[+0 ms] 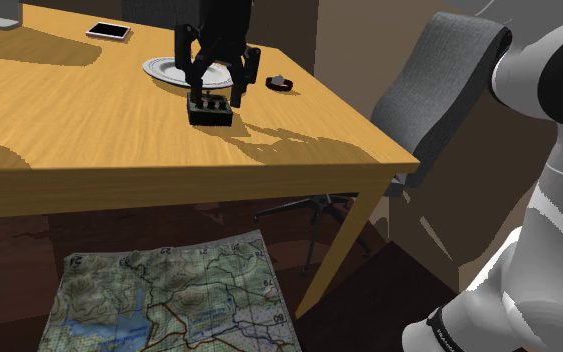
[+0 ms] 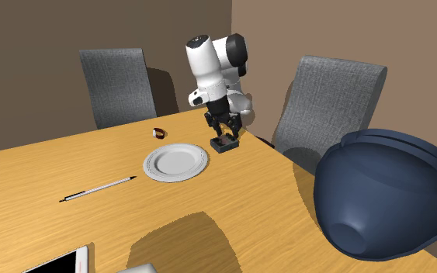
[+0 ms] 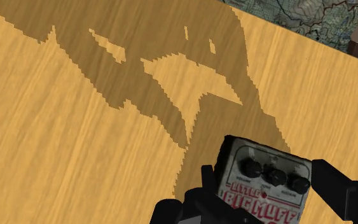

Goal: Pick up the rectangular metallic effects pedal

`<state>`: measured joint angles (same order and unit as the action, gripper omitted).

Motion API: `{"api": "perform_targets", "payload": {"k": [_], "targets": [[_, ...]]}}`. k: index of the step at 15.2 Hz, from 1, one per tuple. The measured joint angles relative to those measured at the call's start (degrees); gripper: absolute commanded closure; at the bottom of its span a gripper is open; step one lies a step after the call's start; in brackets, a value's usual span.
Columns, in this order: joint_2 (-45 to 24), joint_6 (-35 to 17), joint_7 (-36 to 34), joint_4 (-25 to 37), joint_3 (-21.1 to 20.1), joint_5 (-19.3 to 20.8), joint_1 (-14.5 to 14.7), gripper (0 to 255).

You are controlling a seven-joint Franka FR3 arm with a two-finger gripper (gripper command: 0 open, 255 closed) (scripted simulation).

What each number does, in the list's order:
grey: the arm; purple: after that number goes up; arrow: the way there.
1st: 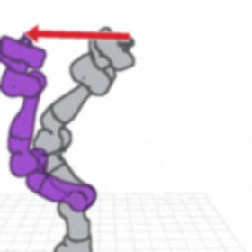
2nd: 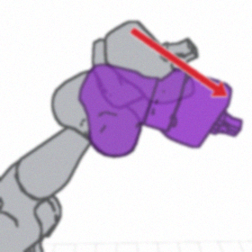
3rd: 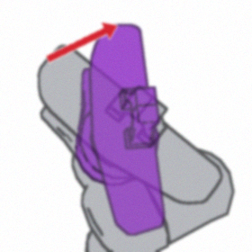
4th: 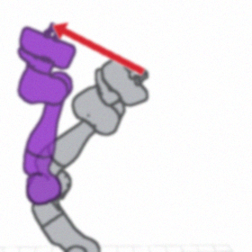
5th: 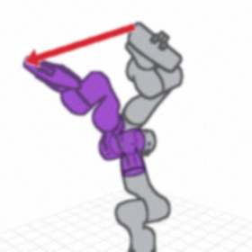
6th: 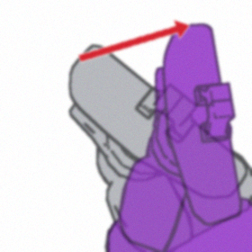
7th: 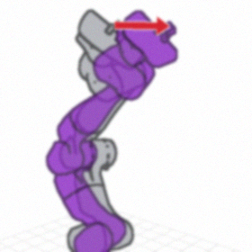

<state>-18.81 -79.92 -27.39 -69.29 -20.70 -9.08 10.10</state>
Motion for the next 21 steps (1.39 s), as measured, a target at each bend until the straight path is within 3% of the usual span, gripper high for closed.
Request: {"api": "perform_targets", "payload": {"k": [7,11,17,21], "targets": [[-0.04,-0.01,-0.01,0.05,-0.01,0.01,0.02,255],[-1.09,2.67,-0.75,3.78,-0.1,0.28,0.38,255],[-4.97,9.32,-2.64,14.45,-0.3,1.27,1.76,255],[-9.54,15.32,-4.47,25.19,-0.47,2.48,3.74,255]]}}
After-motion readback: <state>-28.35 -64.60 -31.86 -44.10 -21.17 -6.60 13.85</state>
